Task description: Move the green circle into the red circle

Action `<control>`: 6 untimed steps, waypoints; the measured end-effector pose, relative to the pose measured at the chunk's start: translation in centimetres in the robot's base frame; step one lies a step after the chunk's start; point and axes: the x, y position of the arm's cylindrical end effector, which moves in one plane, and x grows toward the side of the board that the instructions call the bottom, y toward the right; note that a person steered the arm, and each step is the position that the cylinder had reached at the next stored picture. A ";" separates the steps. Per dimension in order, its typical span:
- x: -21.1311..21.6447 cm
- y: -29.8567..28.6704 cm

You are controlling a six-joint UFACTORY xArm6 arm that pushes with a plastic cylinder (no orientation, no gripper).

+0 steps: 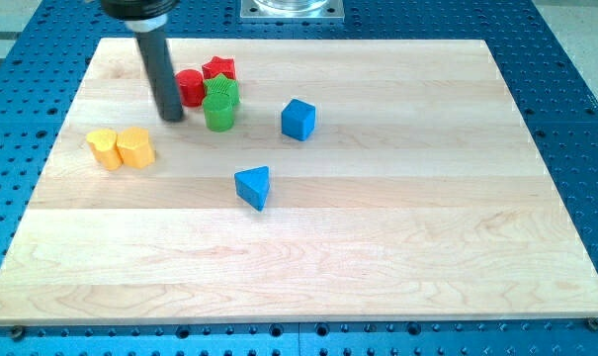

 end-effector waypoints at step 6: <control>1.9 7.9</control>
